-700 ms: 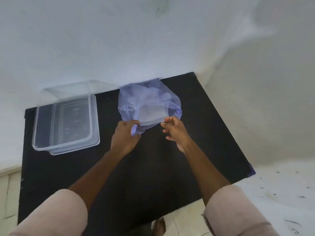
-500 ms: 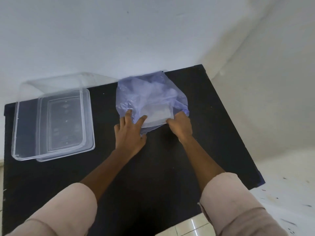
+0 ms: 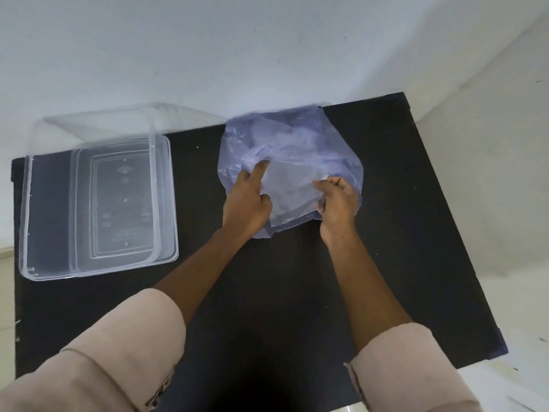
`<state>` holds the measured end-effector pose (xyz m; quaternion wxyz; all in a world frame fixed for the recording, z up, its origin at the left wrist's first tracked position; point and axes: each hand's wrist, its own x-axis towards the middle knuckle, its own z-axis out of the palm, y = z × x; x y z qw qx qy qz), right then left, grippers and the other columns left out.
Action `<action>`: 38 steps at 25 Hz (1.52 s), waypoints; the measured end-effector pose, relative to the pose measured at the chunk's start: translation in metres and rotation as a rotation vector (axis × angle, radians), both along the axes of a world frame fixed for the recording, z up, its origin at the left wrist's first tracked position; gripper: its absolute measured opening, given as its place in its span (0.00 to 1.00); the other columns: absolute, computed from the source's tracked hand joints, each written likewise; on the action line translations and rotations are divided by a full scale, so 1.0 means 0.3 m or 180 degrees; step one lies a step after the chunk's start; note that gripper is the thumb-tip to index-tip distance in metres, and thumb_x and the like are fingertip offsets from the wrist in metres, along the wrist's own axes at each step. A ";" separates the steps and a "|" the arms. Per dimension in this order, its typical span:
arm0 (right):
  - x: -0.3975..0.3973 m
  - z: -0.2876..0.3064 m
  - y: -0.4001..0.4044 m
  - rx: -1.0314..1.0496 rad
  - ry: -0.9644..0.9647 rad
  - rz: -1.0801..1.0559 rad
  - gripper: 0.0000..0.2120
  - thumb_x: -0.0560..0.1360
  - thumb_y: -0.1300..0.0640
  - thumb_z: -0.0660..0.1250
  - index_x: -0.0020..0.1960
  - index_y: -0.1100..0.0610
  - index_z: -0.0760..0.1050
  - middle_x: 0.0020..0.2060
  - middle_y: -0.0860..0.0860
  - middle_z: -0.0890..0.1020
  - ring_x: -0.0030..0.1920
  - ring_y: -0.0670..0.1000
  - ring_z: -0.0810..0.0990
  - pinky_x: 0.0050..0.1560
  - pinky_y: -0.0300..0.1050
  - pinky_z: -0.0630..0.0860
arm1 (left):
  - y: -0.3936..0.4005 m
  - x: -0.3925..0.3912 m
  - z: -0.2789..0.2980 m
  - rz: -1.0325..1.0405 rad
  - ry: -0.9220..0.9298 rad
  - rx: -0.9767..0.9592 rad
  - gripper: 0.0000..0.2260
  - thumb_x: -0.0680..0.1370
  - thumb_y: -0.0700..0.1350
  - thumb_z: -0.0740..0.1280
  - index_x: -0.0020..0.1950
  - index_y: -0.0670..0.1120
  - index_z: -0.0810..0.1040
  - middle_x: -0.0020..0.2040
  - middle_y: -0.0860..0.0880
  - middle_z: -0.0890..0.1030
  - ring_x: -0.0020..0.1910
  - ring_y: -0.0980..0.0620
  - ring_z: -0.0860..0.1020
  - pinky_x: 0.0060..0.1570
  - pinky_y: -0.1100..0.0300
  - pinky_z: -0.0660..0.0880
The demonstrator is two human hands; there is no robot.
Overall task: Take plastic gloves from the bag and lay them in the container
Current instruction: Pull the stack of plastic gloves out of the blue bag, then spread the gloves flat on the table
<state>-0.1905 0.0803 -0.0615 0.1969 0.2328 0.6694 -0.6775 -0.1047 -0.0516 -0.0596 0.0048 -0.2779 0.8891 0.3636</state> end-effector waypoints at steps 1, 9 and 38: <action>0.009 0.012 -0.009 -0.0577 -0.0112 -0.0246 0.08 0.63 0.67 0.71 0.36 0.56 0.75 0.32 0.49 0.79 0.37 0.54 0.77 0.38 0.47 0.76 | 0.002 -0.001 -0.003 0.0022 0.0047 0.0030 0.29 0.76 0.37 0.61 0.76 0.53 0.61 0.60 0.41 0.74 0.54 0.43 0.77 0.48 0.50 0.78; 0.084 -0.012 -0.050 0.0098 -0.0426 -0.0445 0.15 0.63 0.66 0.75 0.44 0.56 0.73 0.50 0.59 0.82 0.46 0.58 0.82 0.48 0.58 0.82 | 0.012 0.006 -0.025 0.0062 0.0190 0.0113 0.31 0.74 0.34 0.60 0.76 0.54 0.63 0.57 0.42 0.75 0.50 0.48 0.75 0.44 0.58 0.72; 1.127 0.011 0.351 0.0421 -0.1298 0.0461 0.15 0.68 0.65 0.72 0.53 0.63 0.74 0.48 0.59 0.82 0.42 0.56 0.82 0.35 0.47 0.80 | 0.385 1.138 0.002 0.2803 -0.0523 0.2518 0.07 0.78 0.47 0.66 0.52 0.45 0.80 0.46 0.43 0.85 0.42 0.44 0.84 0.43 0.52 0.82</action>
